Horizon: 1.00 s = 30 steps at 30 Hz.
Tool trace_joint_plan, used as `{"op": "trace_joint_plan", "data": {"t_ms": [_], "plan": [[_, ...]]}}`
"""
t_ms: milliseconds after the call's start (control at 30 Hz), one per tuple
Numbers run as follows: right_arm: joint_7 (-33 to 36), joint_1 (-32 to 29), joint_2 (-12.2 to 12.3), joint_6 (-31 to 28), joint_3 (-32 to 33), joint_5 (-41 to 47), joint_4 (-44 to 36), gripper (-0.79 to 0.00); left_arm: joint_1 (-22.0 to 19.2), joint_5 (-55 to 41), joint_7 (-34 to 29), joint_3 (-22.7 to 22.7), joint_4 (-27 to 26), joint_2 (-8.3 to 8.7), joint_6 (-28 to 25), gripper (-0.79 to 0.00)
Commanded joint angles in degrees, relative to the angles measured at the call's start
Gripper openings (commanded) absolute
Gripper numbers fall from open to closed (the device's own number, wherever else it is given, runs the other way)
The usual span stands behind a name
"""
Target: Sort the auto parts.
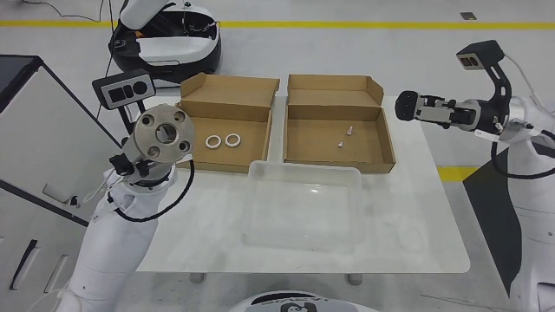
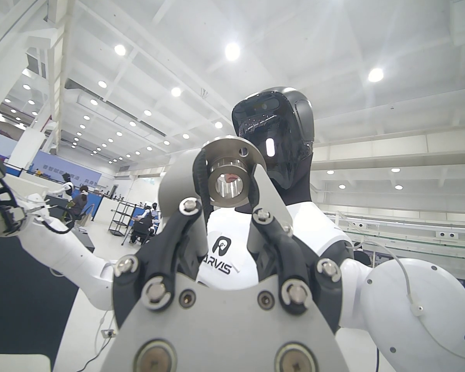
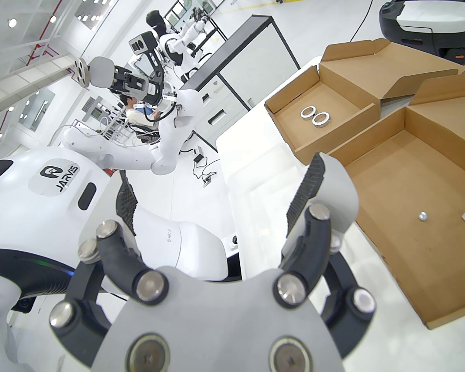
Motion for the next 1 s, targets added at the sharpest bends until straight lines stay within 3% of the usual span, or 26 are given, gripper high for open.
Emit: {"op": "trace_joint_plan", "data": {"t_ms": [0,400,567,800,967], "plan": [[0.0,0.0,0.0,0.0,0.0,0.02,0.0,0.0,0.15,0.66,1.27,-0.09,-0.06,-0.03,0.86,-0.785],[0.0,0.0,0.0,0.0,0.0,0.02,0.0,0.0,2.94,24.73,9.6,-2.57,4.66,-0.5,-2.04,-0.785],[0.0,0.0,0.0,0.0,0.0,0.02,0.0,0.0,3.11,32.86,12.96,-6.51,6.08,-0.31,-1.46,-0.785],[0.0,0.0,0.0,0.0,0.0,0.02,0.0,0.0,0.54,44.21,15.95,-11.78,6.14,0.21,4.83,-0.785],[0.0,0.0,0.0,0.0,0.0,0.02,0.0,0.0,-2.61,56.24,11.47,-14.53,6.57,1.14,10.86,-0.785]]}}
